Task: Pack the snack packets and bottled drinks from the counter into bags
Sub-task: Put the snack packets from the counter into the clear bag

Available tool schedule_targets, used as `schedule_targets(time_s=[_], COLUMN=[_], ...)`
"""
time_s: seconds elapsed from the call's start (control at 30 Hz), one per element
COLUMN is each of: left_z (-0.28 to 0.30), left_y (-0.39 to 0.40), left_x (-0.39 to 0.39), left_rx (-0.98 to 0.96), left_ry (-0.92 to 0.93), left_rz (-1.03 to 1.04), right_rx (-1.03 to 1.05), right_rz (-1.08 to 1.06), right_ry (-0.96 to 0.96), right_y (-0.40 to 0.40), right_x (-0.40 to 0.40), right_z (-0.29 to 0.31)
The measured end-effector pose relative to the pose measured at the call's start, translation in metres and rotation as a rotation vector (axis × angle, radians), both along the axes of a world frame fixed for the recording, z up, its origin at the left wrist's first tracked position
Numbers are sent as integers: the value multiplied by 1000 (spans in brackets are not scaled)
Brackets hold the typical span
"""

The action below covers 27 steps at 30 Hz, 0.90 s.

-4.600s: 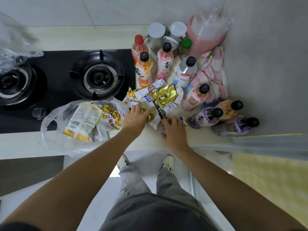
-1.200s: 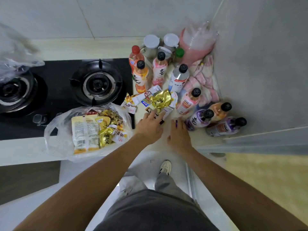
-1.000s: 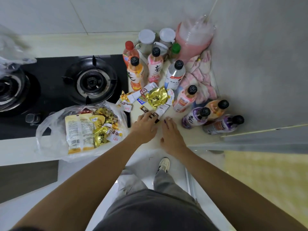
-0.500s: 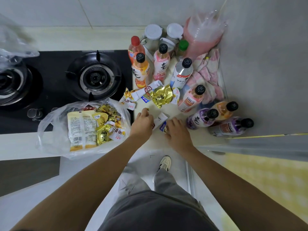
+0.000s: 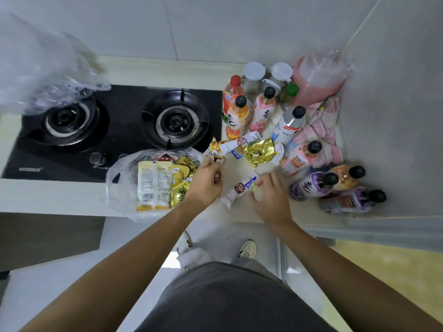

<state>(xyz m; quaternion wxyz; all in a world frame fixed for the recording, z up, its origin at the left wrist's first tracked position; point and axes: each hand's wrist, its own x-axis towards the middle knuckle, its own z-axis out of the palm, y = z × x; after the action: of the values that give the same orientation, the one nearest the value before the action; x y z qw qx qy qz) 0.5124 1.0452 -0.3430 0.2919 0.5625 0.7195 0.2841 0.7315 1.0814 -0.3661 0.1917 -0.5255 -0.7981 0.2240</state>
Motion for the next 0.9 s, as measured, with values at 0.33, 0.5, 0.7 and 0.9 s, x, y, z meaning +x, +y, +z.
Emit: schedule_targets(time_s=[0.33, 0.5, 0.7, 0.9], left_z=[4, -7, -10, -1], left_y=[-65, -78, -74, -57], left_x=[-103, -145, -160, -139], left_rx=[-22, -58, -73, 13], left_ry=[73, 77, 290, 472], left_rz=[228, 228, 84, -29], right_rx=[4, 44, 63, 80], right_rz=[366, 430, 446, 330], right_ry=[134, 20, -147, -104], right_y=[-6, -11, -8, -3], right_x=[-153, -203, -206, -157], right_z=[27, 13, -1, 4])
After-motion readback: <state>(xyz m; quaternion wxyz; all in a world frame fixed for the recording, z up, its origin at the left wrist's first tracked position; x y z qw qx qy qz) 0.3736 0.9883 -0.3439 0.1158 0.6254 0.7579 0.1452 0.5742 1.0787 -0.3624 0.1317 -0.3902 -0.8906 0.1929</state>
